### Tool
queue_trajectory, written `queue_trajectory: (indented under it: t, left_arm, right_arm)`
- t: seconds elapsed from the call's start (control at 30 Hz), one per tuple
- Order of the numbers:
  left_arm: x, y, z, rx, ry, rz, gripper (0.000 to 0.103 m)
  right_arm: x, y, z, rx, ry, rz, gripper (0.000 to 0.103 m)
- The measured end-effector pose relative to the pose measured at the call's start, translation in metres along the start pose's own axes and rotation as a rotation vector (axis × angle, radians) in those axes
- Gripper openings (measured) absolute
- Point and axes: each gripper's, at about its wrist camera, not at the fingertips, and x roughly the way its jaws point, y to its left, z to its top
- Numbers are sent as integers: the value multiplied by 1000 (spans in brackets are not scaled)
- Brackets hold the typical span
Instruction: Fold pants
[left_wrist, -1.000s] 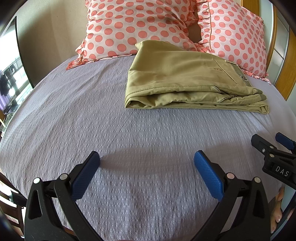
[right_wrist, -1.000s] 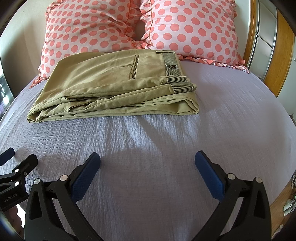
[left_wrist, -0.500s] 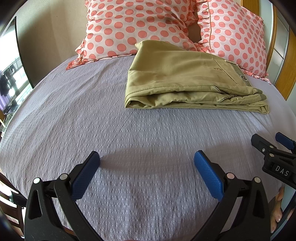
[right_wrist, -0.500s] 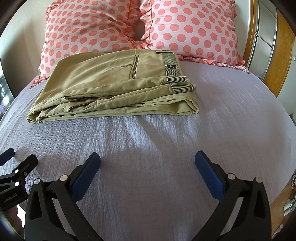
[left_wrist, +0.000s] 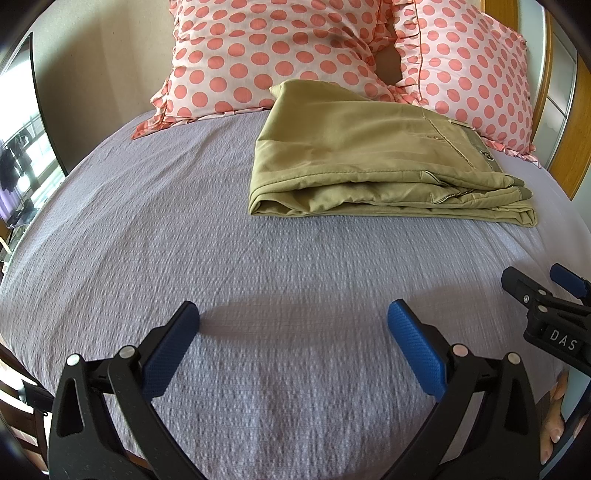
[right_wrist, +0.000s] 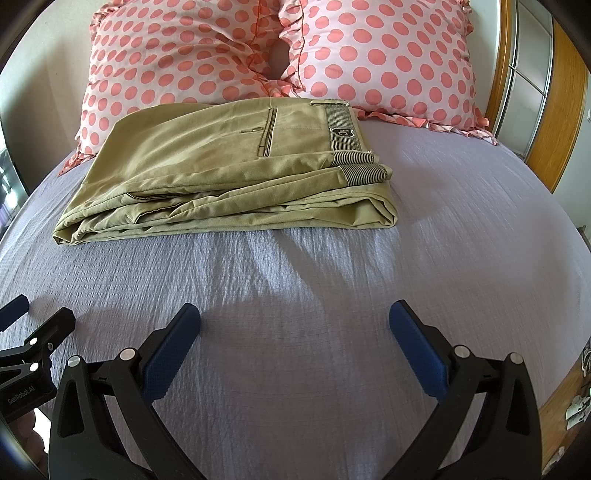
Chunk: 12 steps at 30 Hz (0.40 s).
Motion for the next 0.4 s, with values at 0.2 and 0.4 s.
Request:
queue_trajectory:
  t: [0.2,0.4]
  left_arm:
    - [0,1,0,2,0,-2,101]
    - [0,1,0,2,2,-2,101]
  right_arm:
    - [0,0,0,0,0,0,102]
    - [0,0,0,1,0,-1,102]
